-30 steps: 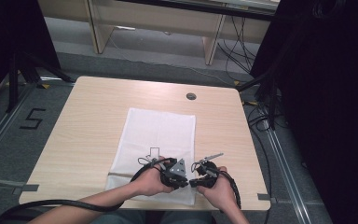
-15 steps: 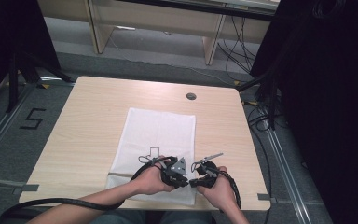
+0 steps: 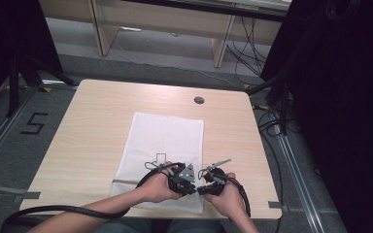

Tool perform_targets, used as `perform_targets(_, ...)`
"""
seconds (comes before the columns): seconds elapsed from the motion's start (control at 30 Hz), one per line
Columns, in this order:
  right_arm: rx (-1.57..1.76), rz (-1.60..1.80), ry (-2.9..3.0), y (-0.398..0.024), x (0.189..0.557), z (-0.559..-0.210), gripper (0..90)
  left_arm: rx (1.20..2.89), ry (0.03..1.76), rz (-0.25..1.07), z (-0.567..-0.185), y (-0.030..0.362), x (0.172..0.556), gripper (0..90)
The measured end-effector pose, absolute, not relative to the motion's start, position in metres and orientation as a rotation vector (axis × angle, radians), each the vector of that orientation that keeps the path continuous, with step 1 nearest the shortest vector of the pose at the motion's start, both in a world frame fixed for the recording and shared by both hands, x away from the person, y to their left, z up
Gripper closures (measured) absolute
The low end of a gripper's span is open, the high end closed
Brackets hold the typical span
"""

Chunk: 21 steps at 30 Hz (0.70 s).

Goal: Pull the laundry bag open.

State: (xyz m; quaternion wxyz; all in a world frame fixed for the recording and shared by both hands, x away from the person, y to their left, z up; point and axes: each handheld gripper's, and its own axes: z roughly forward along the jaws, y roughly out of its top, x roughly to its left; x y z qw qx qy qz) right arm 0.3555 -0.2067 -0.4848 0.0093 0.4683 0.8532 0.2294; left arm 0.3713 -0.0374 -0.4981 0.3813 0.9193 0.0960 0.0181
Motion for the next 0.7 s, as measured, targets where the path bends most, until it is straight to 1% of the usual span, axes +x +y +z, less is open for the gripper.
perform_targets(0.23, 1.487, 0.697, 2.654, -0.2065, 0.3546, -0.4841, 90.0, 2.355, 0.229, 0.055, -0.498, -0.0374, 0.3722, 82.4)
perform_targets(0.37, 1.446, 0.712, 2.66, -0.2067, 0.355, -0.4848, 90.0, 2.338, 0.262, 0.037, -0.5007, -0.0356, 0.3719, 82.4)
perform_targets(0.47, 1.442, 0.712, 2.659, -0.2068, 0.3552, -0.4849, 90.0, 2.336, 0.241, 0.052, -0.4998, -0.036, 0.3717, 82.3)
perform_targets(0.5, 1.481, 0.694, 2.652, -0.2062, 0.3542, -0.484, 90.0, 2.349, 0.236, 0.046, -0.4977, -0.0369, 0.3714, 82.4)
perform_targets(0.63, 1.446, 0.721, 2.666, -0.2075, 0.3552, -0.4849, 90.0, 2.359, 0.216, 0.04, -0.4957, -0.0374, 0.3739, 82.4)
perform_targets(0.7, 1.48, 0.701, 2.657, -0.2068, 0.3543, -0.4842, 90.0, 2.361, 0.215, 0.038, -0.4956, -0.0374, 0.3741, 82.4)
